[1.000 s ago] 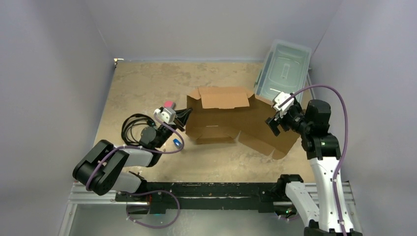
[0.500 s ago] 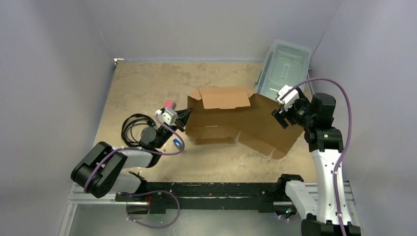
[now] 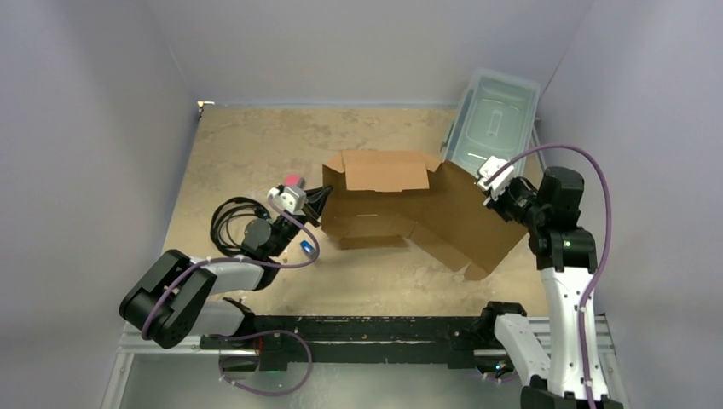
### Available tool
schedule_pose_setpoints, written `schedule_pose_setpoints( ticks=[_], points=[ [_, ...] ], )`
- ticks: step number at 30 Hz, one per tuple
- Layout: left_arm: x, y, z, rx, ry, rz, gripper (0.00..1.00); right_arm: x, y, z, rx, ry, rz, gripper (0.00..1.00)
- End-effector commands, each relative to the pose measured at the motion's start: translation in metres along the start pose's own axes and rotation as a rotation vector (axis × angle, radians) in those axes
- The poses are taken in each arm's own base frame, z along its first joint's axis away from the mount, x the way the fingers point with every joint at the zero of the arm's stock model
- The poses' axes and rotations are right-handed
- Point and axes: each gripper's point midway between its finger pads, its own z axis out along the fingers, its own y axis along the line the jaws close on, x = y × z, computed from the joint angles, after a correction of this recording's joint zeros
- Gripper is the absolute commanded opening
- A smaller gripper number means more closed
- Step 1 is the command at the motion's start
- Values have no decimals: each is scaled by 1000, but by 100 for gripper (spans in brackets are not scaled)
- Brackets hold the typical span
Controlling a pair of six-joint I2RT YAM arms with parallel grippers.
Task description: Fold the paper box
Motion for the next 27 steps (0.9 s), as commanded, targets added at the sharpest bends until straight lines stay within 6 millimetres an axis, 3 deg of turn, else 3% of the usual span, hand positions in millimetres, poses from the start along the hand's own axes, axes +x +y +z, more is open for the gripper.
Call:
schedule_pose_setpoints(
  ticks=[1, 9, 18, 27],
  points=[
    [-20, 1, 12, -14, -38, -28, 0, -25, 13, -17, 3, -121, 74, 0],
    [-22, 1, 19, -17, -6, -60, 0, -31, 27, -24, 3, -185, 173, 0],
    [0, 3, 33, -23, 49, -97, 0, -36, 44, -22, -99, -207, 194, 0],
    [7, 3, 45, -22, 51, -125, 0, -42, 49, -22, -153, -222, 208, 0]
  ],
)
